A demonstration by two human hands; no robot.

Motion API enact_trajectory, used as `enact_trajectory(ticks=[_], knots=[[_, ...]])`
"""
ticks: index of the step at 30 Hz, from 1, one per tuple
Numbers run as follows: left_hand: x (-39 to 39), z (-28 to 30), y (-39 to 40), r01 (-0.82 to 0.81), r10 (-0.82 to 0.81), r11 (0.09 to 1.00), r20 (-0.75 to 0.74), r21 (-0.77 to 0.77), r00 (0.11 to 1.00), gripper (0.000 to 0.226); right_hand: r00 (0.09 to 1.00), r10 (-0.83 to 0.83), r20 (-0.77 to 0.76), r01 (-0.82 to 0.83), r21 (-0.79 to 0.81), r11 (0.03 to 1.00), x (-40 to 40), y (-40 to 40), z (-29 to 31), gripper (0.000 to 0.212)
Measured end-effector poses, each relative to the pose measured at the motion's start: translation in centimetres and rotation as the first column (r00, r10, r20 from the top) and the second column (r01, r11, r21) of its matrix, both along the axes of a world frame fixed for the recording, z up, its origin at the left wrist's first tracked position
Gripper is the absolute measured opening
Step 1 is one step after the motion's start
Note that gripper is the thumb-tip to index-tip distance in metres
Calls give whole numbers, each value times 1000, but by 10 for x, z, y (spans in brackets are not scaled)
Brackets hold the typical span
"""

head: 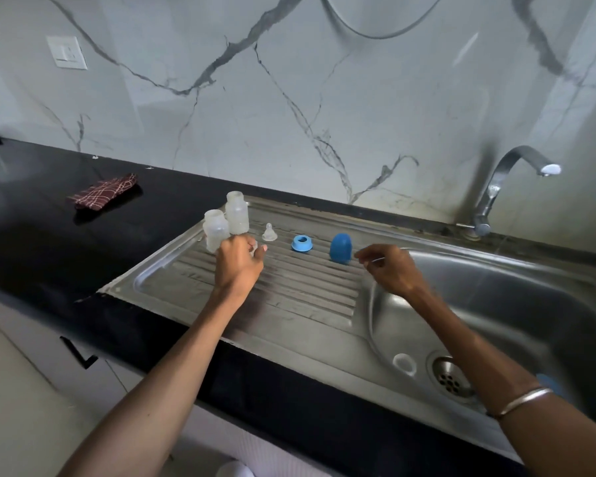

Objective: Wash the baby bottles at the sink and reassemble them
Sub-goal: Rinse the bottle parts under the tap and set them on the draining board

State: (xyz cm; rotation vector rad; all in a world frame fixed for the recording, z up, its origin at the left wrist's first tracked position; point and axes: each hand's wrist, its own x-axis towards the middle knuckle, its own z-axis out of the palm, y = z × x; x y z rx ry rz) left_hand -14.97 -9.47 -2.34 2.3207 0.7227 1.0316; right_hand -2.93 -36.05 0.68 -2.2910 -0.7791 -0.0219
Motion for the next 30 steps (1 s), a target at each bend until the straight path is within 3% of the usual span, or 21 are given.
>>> enact_trajectory(ticks=[9,14,19,25,30], knots=[[54,4,-148,342,-338,939,-92,38,937,17,985,-164,-59,160,-64,985,30,-140,-14,23],[97,-6,-252,527,-511,850,-202,27,835,14,967,-226,-120,173,-341,924,45,-193,-38,27],[134,-23,-329,620,-603,783,-306,-50,737,13,955,-214,-207,65,-556,829,54,-217,-60,26],[166,-38,-364,674,-645,728,-464,-129,607,11,900,-261,-348,7,-589,808,71,-221,-84,11],[179,-53,-346,661,-619,737,-533,-141,577,15,848,-307,-432,-85,-683,725,79,-219,-102,33]])
